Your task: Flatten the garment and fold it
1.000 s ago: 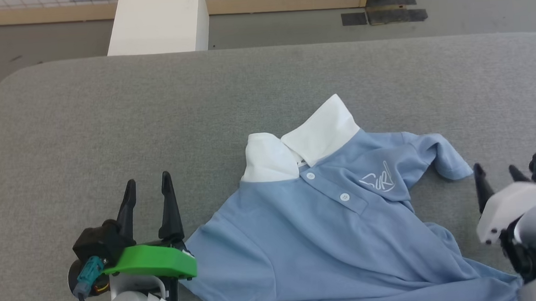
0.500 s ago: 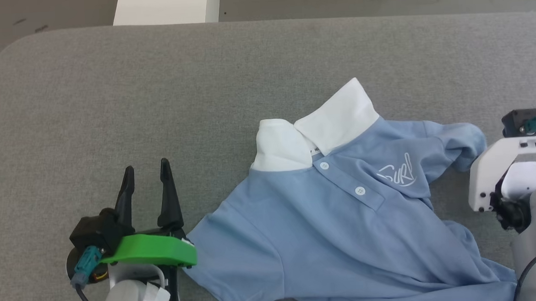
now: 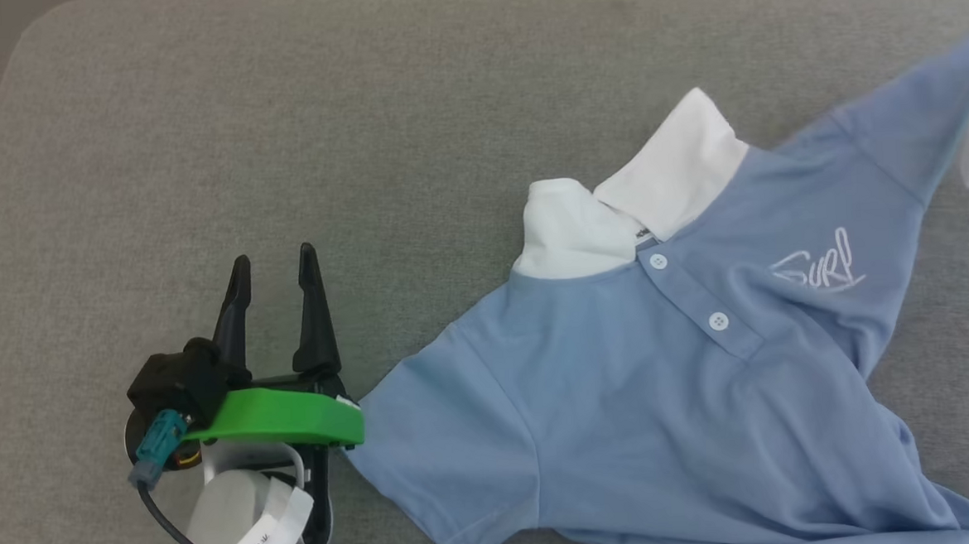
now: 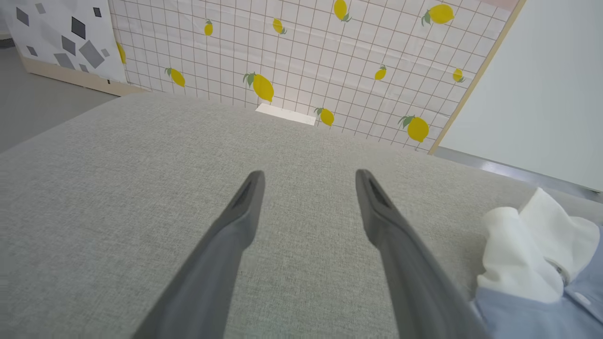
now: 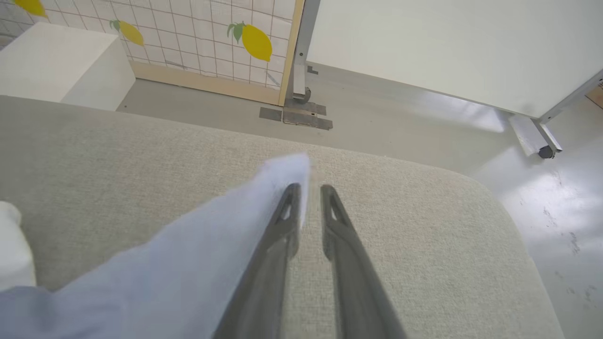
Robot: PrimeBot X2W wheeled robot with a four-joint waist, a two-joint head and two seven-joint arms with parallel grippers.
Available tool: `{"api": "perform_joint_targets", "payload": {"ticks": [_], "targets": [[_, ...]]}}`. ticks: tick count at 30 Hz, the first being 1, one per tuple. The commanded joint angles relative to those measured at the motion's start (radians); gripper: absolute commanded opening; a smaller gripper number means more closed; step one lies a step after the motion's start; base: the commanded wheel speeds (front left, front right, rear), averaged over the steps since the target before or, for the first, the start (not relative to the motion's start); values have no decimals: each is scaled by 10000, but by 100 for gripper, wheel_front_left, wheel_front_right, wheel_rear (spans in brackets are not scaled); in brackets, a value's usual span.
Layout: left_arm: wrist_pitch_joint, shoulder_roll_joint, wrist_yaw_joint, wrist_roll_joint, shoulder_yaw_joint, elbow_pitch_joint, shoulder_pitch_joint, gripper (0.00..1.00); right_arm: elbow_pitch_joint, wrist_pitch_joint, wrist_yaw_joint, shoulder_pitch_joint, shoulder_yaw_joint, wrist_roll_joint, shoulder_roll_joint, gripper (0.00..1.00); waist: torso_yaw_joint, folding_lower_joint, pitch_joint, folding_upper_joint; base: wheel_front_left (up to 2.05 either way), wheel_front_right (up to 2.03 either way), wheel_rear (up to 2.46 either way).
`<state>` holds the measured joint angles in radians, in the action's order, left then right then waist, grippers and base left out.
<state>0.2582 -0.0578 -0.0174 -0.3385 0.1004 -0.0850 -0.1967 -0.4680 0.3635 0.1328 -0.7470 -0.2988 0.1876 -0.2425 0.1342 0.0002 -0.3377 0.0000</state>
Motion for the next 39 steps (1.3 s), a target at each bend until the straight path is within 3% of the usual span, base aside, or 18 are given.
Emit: {"api": "perform_joint_targets", "payload": {"ticks": [1,10,20,25,30,39], "targets": [[36,38,46,-16,-26,44,-162,100,-155,-336,-21,-189,39,44,106,100,219,-2,-218,0,0,0,0],[36,61,-35,-49,-201,-58,130,100,-282,-2548,-21,785,729,-671,540,100,84,-2,323,0,0,0,0],[-196,-270,5,107,-289,-189,1090,100,2135,-4593,-21,4575,1320,-2157,1302,100,-426,-2,1799,0,0,0,0],[-1265,-633,30,193,-43,32,1688,100,3293,-5206,-21,6238,1084,-2439,1683,100,-590,-2,2340,0,0,0,0],[-2787,-974,78,220,313,441,2129,100,3912,-5065,-21,7292,1041,-2570,1874,100,-669,-2,2480,0,0,0,0],[-6039,-1221,-533,47,584,587,2417,100,4299,-4825,-21,7515,1338,-2789,1919,100,-998,-2,2373,0,0,0,0]]}}
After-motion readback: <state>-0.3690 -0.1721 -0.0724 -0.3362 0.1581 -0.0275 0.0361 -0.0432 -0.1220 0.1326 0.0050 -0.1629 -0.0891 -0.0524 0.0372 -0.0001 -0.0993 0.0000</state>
